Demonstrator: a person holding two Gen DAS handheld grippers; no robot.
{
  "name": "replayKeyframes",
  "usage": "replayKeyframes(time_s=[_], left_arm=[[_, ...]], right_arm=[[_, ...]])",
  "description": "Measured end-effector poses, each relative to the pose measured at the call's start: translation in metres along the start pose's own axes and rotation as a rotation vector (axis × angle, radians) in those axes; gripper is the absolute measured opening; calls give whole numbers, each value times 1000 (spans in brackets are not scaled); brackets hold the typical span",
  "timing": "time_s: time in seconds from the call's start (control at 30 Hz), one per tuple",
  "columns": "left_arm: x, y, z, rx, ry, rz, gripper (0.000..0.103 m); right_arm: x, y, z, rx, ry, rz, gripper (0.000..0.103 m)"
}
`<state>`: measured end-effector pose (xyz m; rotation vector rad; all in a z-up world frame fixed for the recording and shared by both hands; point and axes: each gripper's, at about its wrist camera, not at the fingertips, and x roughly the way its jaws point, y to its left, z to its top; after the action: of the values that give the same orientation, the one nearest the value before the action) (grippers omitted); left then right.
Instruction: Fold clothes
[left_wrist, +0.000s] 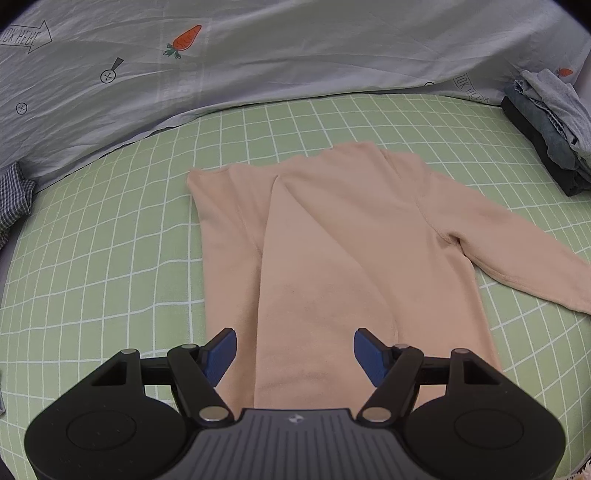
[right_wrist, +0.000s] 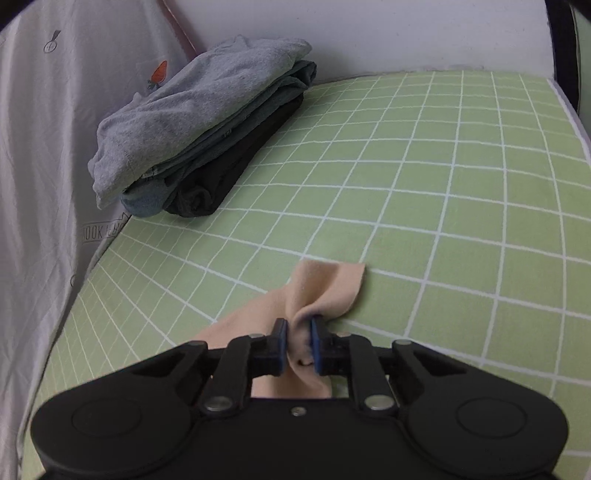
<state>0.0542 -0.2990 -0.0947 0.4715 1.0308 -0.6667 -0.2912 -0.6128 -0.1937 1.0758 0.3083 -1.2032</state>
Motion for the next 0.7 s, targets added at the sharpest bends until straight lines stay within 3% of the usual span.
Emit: replayKeyframes(time_s=[0.17,0.23,0.33,0.57,0.6,0.63,0.7], left_arm=[[2,9,-1,-42,9,-4,71],[3,11,-1,-55,14,-6,71],[5,14,-1,-69,21,-10,71],[8,17,0,-87,30,-14,71],[8,18,0,-90,30,-13,71],[8,19,0,-92,31,-13,71],[11,21,2,-102,39,-14,71]], right_arm=[[24,-16,-28,473,194,271,12],[31,-3,-43,499,254,334,12],[41,34,-65,465,399,431,12],[40,132,-105,214,683,732,14],[34,144,-105,123,677,715,23],[29,155,-105,32,671,697,46],[18,173,-104,-131,628,661,76]])
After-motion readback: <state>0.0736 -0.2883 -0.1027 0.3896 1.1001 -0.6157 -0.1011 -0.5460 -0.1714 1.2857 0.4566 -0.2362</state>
